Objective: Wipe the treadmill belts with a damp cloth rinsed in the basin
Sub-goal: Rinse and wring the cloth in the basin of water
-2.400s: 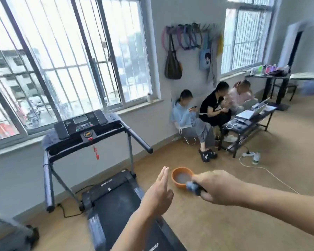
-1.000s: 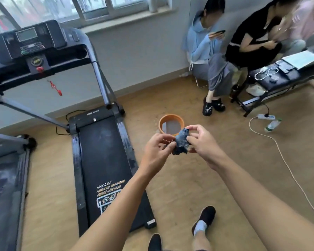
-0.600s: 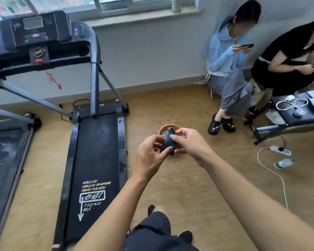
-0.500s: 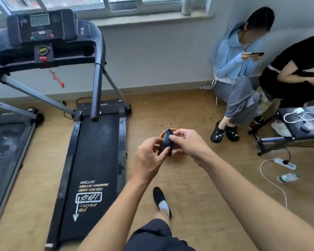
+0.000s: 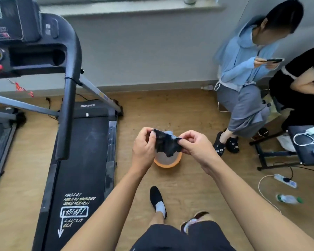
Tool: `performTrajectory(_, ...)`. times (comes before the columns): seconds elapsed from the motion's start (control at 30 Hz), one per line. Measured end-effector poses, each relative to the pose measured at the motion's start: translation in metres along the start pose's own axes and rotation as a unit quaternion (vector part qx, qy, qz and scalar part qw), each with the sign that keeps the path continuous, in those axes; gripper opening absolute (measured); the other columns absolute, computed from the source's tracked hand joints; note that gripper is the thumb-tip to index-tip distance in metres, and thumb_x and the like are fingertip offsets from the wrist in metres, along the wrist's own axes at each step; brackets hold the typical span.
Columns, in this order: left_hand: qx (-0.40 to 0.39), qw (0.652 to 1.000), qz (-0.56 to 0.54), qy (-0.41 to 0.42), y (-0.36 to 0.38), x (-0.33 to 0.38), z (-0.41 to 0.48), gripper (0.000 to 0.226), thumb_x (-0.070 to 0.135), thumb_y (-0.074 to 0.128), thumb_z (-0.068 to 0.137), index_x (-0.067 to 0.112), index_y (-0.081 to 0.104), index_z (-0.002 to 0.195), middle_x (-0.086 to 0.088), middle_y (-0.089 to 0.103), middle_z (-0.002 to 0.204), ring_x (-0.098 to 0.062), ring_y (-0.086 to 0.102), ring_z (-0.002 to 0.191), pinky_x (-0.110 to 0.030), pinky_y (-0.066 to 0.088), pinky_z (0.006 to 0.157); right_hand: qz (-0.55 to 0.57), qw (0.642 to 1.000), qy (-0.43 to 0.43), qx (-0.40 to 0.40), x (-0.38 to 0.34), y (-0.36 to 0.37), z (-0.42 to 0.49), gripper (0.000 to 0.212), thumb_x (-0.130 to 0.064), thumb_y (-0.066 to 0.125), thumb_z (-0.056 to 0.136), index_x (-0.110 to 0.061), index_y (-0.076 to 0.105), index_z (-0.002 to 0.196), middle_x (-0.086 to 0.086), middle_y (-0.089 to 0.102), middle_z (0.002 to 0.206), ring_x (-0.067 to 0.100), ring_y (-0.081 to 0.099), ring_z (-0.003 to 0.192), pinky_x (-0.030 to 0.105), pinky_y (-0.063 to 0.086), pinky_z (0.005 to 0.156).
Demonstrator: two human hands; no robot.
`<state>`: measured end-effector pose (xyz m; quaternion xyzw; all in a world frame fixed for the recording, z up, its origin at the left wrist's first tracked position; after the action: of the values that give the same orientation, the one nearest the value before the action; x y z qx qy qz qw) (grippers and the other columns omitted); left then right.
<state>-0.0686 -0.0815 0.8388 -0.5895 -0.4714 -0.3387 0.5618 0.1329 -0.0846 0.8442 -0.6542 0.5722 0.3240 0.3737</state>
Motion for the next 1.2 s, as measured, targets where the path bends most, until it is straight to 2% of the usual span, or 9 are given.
performTrajectory(0.17, 0.002, 0.993, 0.048, 0.106, 0.023, 0.053, 0.046, 0.014, 0.016, 0.053, 0.109, 0.013, 0.066, 0.109, 0.002, 0.070, 0.097, -0.012, 0.067, 0.092, -0.033, 0.056, 0.082, -0.111, 0.989, -0.084, -0.051, -0.034, -0.039, 0.042, 0.015, -0.004, 0.072, 0.086, -0.015, 0.068, 0.094, 0.001, 0.077, 0.089, 0.016, 0.072, 0.080, 0.034, 0.058, 0.079)
performTrajectory(0.33, 0.000, 0.991, 0.079, 0.109, 0.047, 0.097, 0.067, 0.014, 0.019, 0.057, 0.108, 0.010, 0.068, 0.111, 0.004, 0.072, 0.097, -0.011, 0.068, 0.090, -0.027, 0.055, 0.078, -0.170, 0.957, -0.109, -0.208, -0.079, -0.056, 0.072, 0.013, -0.032, 0.076, 0.094, -0.030, 0.071, 0.107, -0.005, 0.077, 0.100, 0.008, 0.072, 0.093, 0.028, 0.057, 0.083)
performTrajectory(0.47, -0.015, 0.995, 0.068, 0.075, 0.059, 0.124, 0.069, 0.016, 0.032, 0.068, 0.102, 0.017, 0.067, 0.110, 0.007, 0.071, 0.096, -0.010, 0.068, 0.090, -0.022, 0.052, 0.078, -0.231, 0.936, -0.213, -0.160, -0.113, -0.079, 0.088, 0.003, -0.032, 0.076, 0.095, -0.030, 0.077, 0.096, -0.011, 0.076, 0.093, 0.004, 0.072, 0.090, 0.034, 0.061, 0.081)
performTrajectory(0.6, -0.014, 0.996, 0.078, 0.040, 0.070, 0.130, 0.069, 0.038, 0.033, 0.091, 0.081, 0.027, 0.068, 0.110, 0.010, 0.073, 0.098, -0.009, 0.069, 0.091, -0.027, 0.057, 0.081, -0.213, 0.923, -0.265, -0.178, -0.146, -0.105, 0.085, 0.006, -0.020, 0.074, 0.096, -0.025, 0.076, 0.094, -0.009, 0.077, 0.085, 0.006, 0.074, 0.080, 0.024, 0.059, 0.072)
performTrajectory(0.8, 0.019, 0.983, 0.182, 0.007, 0.087, 0.121, 0.067, 0.014, 0.001, 0.068, 0.082, 0.014, 0.069, 0.088, 0.004, 0.061, 0.088, -0.015, 0.062, 0.081, -0.042, 0.055, 0.077, -0.252, 0.884, -0.352, -0.175, -0.180, -0.137, 0.084, 0.009, -0.026, 0.058, 0.107, -0.030, 0.061, 0.100, -0.010, 0.065, 0.081, 0.004, 0.059, 0.068, 0.013, 0.044, 0.058)
performTrajectory(0.9, -0.071, 0.997, 0.020, -0.018, 0.100, 0.138, 0.060, 0.024, -0.009, 0.066, 0.087, 0.008, 0.068, 0.104, -0.012, 0.073, 0.093, -0.021, 0.071, 0.079, -0.038, 0.058, 0.071, -0.247, 0.876, -0.374, -0.177, -0.193, -0.142, 0.091, 0.008, -0.031, 0.055, 0.109, -0.032, 0.060, 0.103, -0.014, 0.067, 0.085, 0.006, 0.059, 0.075, 0.017, 0.045, 0.064)
performTrajectory(0.97, -0.112, 0.987, -0.115, -0.024, 0.109, 0.155, 0.053, 0.023, 0.001, 0.073, 0.095, 0.006, 0.067, 0.116, -0.017, 0.075, 0.101, -0.023, 0.071, 0.086, -0.033, 0.056, 0.070, -0.242, 0.872, -0.383, -0.183, -0.201, -0.141, 0.098, 0.007, -0.033, 0.059, 0.107, -0.034, 0.064, 0.103, -0.016, 0.066, 0.083, 0.007, 0.060, 0.075, 0.018, 0.045, 0.067)
performTrajectory(1.1, -0.013, 0.967, -0.255, -0.028, 0.120, 0.170, 0.051, 0.034, 0.022, 0.059, 0.105, -0.009, 0.064, 0.119, -0.014, 0.073, 0.105, -0.020, 0.070, 0.095, -0.029, 0.059, 0.078, -0.206, 0.894, -0.351, -0.188, -0.212, -0.140, 0.123, 0.002, -0.033, 0.072, 0.099, -0.032, 0.073, 0.098, -0.007, 0.070, 0.081, 0.018, 0.065, 0.073, 0.032, 0.052, 0.067)
performTrajectory(1.2, 0.040, 0.956, -0.290, -0.038, 0.123, 0.169, 0.053, 0.028, 0.017, 0.058, 0.106, -0.005, 0.063, 0.124, -0.016, 0.076, 0.106, -0.025, 0.074, 0.091, -0.040, 0.065, 0.069, -0.096, 0.955, -0.239, -0.149, -0.193, -0.145, 0.142, 0.010, -0.035, 0.073, 0.098, -0.027, 0.073, 0.104, 0.003, 0.076, 0.096, 0.010, 0.066, 0.074, 0.023, 0.052, 0.062)
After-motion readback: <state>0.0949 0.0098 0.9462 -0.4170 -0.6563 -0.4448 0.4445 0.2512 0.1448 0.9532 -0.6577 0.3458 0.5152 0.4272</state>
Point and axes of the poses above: each hand's wrist, its own z-axis towards the middle knuckle, its own y-axis out of the palm, x = y × z, the point moved 4 cm from there along z, towards the middle knuckle
